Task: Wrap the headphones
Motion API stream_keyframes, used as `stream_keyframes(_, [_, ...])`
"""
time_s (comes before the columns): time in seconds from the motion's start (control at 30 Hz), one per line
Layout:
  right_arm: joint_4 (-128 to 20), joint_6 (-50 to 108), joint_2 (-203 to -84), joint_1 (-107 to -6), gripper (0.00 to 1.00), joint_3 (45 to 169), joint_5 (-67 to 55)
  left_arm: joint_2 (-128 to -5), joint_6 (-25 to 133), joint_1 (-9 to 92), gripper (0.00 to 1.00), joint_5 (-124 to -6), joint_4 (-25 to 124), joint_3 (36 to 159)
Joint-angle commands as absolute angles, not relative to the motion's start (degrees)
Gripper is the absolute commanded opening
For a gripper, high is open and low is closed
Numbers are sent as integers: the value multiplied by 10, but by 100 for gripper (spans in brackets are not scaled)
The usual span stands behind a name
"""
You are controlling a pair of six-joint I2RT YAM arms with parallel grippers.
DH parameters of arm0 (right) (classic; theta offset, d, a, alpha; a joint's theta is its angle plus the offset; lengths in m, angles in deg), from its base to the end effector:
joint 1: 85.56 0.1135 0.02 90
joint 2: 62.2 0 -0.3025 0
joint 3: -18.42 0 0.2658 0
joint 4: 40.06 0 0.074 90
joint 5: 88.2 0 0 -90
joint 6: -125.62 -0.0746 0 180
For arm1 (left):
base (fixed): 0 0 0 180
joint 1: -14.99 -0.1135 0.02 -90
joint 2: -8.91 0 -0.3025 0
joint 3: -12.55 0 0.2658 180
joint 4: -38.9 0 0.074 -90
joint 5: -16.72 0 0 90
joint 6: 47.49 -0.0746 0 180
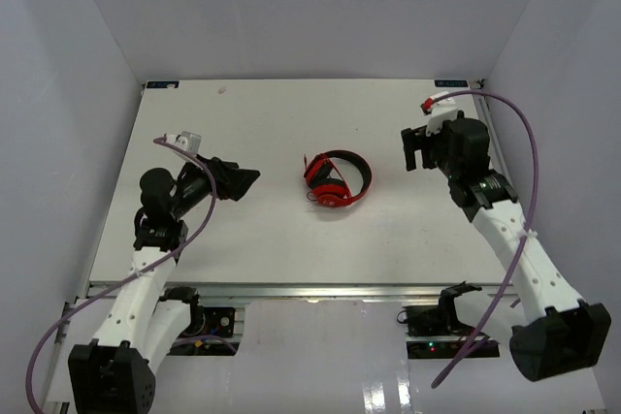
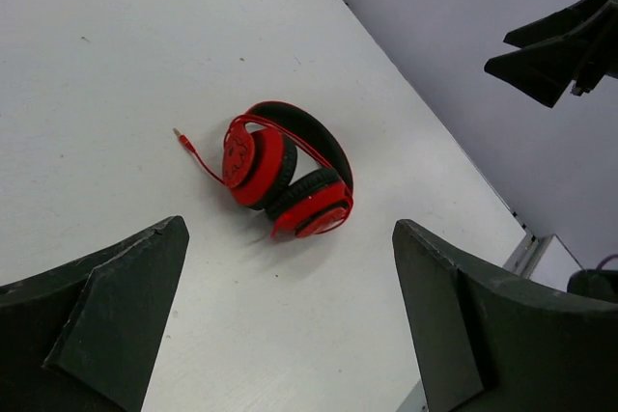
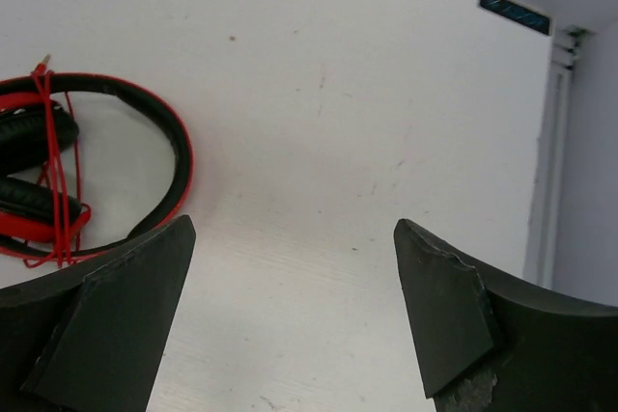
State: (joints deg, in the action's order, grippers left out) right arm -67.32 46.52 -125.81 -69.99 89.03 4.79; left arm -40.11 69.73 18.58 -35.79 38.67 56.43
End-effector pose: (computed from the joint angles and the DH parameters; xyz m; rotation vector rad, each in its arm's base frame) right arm 0.2791 0.0737 0.3654 -0.4063 1.8805 0.0045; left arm 0.2158 -0.0590 0.3067 0.1650 1.7185 -0.9411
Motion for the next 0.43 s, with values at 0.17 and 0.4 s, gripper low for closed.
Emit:
stream_keyframes(0.17, [-654,466,-1091,-701,90,768,200,-274,648,185,98,-310,487,533])
stream_keyframes(0.4, [-677,513,-1071,-712,90,746,59,-288,649,185,98,-306,488,537])
